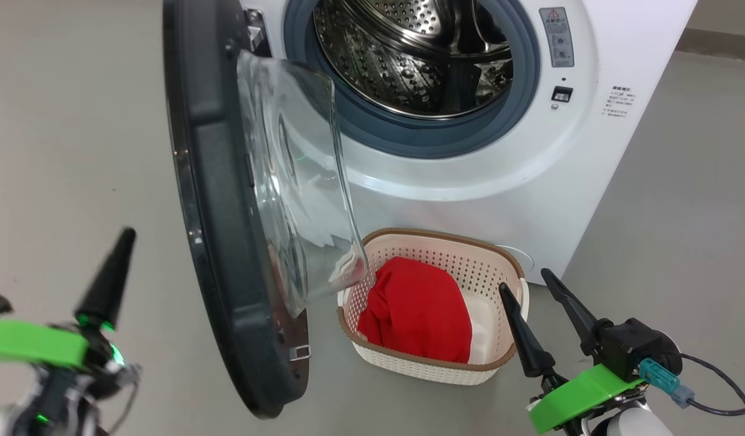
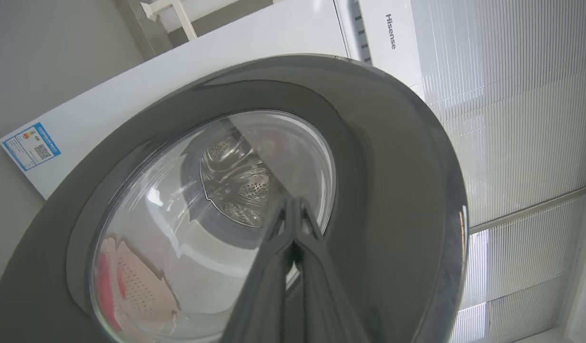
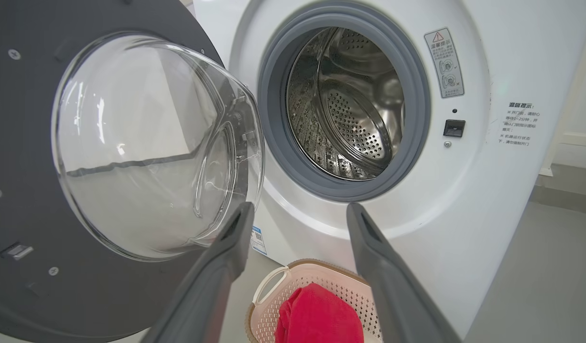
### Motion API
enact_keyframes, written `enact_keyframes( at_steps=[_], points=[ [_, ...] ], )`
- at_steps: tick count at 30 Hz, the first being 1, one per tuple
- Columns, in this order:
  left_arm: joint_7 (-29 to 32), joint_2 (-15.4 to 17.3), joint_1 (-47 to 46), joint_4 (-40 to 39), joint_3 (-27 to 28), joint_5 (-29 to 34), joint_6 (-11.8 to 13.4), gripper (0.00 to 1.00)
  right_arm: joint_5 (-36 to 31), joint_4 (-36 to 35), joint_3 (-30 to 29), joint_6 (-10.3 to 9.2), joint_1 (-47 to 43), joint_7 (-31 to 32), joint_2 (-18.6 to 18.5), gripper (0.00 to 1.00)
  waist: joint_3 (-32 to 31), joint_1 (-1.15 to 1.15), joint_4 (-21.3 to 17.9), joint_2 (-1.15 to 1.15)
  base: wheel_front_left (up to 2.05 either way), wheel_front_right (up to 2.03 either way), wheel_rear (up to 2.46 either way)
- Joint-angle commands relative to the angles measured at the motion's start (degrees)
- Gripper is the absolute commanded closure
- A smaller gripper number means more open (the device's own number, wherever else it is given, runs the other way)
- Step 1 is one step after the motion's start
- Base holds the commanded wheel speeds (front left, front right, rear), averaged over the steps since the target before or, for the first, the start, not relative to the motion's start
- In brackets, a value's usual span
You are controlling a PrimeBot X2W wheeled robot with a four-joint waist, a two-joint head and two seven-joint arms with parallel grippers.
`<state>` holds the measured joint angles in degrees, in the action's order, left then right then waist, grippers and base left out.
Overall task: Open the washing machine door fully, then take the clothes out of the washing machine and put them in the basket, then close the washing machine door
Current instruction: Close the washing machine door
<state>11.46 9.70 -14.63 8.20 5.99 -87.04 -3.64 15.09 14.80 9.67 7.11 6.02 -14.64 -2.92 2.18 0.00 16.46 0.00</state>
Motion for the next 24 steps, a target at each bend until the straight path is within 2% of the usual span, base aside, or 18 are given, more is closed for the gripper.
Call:
enact_keyframes(
  at_steps=[1, 6, 12, 16, 24],
  points=[
    [2.8, 2.5, -3.7, -2.5, 3.2, -3.5, 2.1, 1.00, 0.7, -1.4, 1.1, 0.37, 1.3, -0.4, 0.0, 0.00, 0.5, 0.00, -0.2, 0.00, 0.00, 0.00, 0.00],
    [9.9, 4.0, -6.8, -4.7, 5.7, -12.3, 7.6, 1.00, 0.8, -1.3, 1.5, 0.37, 1.6, -0.4, 0.0, 0.00, 1.4, 0.00, -0.8, 0.00, 0.00, 0.00, 0.00],
    [13.2, 4.7, -8.8, -6.4, 4.6, -14.4, 11.6, 1.00, 1.1, -1.1, 2.0, 0.37, 2.4, -0.4, 0.0, 0.00, 2.0, 0.00, -2.3, 0.00, 0.00, 0.00, 0.00],
    [15.0, 3.8, -8.8, -7.9, 3.7, -16.1, 13.2, 1.00, 1.4, -1.1, 2.0, 0.37, 2.4, -0.4, 0.0, 0.00, 2.2, 0.00, -3.7, 0.00, 0.00, 0.00, 0.00],
    [16.0, 3.1, -7.9, -11.8, 2.4, -16.1, 14.0, 1.00, 1.3, -1.3, 1.8, 0.37, 2.4, -0.4, 0.0, 0.00, 3.0, 0.00, -5.6, 0.00, 0.00, 0.00, 0.00]
  ],
)
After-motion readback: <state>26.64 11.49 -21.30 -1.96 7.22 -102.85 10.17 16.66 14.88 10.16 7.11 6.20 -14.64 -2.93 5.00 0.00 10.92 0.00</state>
